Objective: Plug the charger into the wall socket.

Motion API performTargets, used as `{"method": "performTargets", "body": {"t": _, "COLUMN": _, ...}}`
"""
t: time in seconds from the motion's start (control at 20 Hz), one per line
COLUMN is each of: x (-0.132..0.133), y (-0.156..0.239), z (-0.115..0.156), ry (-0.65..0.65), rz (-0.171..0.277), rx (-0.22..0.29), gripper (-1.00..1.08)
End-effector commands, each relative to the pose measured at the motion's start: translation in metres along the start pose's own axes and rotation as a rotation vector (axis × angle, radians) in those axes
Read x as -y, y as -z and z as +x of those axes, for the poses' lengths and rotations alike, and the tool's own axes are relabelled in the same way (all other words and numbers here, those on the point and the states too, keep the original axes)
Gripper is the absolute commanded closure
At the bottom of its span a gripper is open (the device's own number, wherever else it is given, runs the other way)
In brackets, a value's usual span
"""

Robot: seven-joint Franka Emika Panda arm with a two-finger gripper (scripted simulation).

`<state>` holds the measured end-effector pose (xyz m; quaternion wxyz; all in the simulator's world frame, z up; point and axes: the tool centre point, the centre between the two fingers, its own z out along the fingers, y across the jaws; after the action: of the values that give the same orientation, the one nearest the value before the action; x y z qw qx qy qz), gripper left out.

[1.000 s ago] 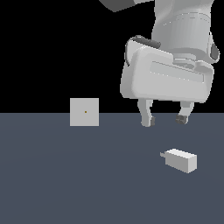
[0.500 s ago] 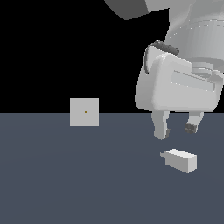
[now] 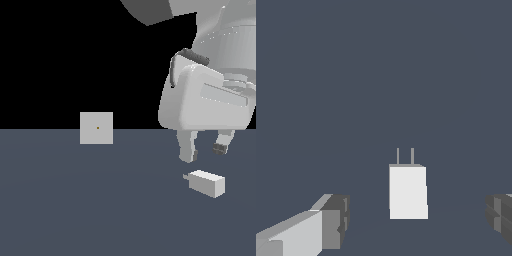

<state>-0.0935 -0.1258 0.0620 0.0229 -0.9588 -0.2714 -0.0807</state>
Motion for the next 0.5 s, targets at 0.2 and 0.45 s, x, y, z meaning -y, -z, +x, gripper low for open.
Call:
{"method": "performTargets", "body": {"t": 0.2, "x": 0.000, "y": -0.009, "z": -0.002, "ry": 0.000, "rz": 0.000, "rx": 0.000, "gripper": -0.92}}
{"method": "performTargets", "body": {"t": 0.45, "x": 0.001, "y": -0.030, "z": -0.006, "ry": 0.000, "rz": 0.000, "rx": 0.000, "gripper": -0.92}}
